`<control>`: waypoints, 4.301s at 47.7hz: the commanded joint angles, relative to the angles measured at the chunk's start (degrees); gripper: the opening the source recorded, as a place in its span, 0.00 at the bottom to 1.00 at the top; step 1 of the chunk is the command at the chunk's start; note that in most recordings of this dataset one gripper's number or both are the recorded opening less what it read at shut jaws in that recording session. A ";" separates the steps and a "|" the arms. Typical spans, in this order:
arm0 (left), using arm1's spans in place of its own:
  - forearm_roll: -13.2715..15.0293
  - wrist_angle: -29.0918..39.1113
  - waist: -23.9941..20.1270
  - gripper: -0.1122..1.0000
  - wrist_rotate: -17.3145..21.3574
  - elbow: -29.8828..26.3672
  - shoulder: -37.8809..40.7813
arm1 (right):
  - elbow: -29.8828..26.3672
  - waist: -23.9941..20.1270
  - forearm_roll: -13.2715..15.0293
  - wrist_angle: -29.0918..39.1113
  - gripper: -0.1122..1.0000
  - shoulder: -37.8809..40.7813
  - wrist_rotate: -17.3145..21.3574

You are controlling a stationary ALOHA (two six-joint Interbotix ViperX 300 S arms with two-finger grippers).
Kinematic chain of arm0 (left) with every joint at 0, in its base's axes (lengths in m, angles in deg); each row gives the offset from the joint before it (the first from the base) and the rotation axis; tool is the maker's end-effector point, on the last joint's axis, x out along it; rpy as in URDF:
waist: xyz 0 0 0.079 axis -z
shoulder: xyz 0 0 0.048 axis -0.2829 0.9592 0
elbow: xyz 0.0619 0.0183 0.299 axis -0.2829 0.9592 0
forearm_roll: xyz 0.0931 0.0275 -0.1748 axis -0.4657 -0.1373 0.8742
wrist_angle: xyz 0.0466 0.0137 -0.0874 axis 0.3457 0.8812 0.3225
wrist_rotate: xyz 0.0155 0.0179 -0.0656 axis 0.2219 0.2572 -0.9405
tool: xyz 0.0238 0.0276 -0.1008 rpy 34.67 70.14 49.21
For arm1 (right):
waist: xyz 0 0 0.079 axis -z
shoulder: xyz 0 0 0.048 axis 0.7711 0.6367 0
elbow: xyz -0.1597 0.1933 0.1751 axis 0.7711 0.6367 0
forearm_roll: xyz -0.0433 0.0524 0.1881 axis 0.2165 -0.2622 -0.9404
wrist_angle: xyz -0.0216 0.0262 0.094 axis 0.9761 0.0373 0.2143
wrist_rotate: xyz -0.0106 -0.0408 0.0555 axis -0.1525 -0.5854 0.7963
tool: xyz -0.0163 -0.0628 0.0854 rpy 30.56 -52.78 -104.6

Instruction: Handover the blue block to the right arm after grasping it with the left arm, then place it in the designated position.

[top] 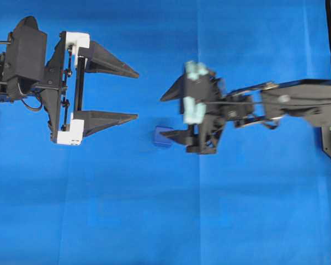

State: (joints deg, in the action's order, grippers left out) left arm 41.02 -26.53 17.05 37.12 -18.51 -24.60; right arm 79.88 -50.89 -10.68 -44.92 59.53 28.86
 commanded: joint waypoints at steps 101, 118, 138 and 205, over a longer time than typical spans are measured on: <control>0.09 -0.35 0.70 0.94 0.00 -0.97 -0.97 | 14.59 4.83 2.99 -21.36 0.85 -26.19 -0.44; 0.09 -0.35 0.70 0.94 0.00 -0.97 -1.05 | 14.68 4.83 2.99 -21.27 0.85 -26.28 -0.44; 0.09 -0.35 0.70 0.94 0.00 -0.97 -1.05 | 14.68 4.83 2.99 -21.27 0.85 -26.37 -0.44; 0.00 -0.35 0.70 0.94 0.00 -0.97 -1.05 | 14.77 4.83 2.99 -20.74 0.85 -26.46 -0.53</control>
State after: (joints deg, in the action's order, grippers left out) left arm 41.02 -26.53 17.57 37.12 -18.51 -24.69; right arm 95.53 -46.14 -7.61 -65.48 33.51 28.42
